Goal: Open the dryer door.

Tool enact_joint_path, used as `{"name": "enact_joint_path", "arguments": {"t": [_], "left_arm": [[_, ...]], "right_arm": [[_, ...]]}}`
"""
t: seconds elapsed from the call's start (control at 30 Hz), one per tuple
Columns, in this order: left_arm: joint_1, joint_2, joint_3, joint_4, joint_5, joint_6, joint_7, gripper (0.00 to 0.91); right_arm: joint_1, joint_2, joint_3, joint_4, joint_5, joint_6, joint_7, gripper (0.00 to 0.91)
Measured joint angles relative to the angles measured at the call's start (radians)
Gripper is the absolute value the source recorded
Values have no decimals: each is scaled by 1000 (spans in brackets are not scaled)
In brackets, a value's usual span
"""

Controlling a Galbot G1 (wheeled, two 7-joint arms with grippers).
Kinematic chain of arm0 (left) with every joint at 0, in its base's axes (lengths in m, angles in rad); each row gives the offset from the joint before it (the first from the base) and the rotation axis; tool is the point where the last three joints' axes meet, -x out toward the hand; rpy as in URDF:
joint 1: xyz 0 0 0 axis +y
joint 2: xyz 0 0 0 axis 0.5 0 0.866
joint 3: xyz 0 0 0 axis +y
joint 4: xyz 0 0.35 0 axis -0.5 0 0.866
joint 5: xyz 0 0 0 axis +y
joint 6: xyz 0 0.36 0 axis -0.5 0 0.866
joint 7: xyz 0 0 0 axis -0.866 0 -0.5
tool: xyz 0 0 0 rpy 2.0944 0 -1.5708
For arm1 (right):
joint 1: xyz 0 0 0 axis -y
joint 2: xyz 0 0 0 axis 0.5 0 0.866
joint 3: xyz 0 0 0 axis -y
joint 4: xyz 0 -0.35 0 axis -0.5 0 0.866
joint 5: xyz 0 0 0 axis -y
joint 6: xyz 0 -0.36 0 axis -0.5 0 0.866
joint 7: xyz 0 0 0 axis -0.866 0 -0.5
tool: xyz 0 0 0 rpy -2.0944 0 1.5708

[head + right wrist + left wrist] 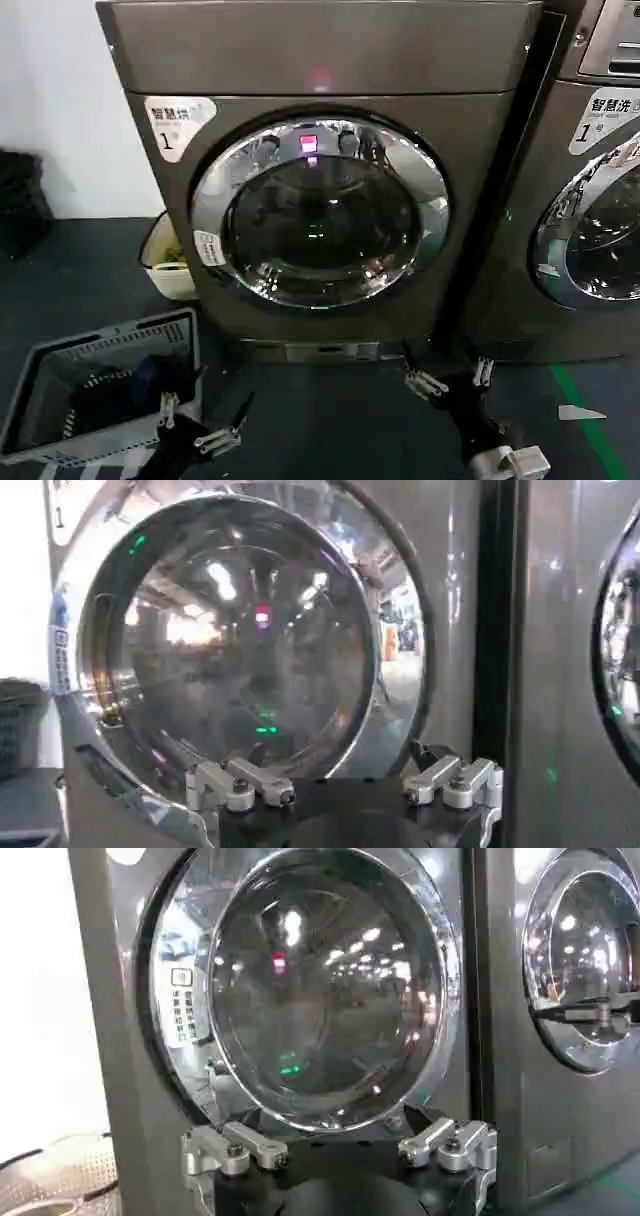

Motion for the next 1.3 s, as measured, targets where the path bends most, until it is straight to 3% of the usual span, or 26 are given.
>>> {"name": "enact_joint_path", "arguments": {"t": [0.8, 1.3], "left_arm": [[19, 2, 5, -41, 6, 54, 51, 907], [22, -16, 3, -35, 1, 34, 52, 907]], "right_arm": [[397, -217, -203, -235, 133, -107, -45, 907], [678, -208, -410, -386, 136, -126, -31, 907]]}}
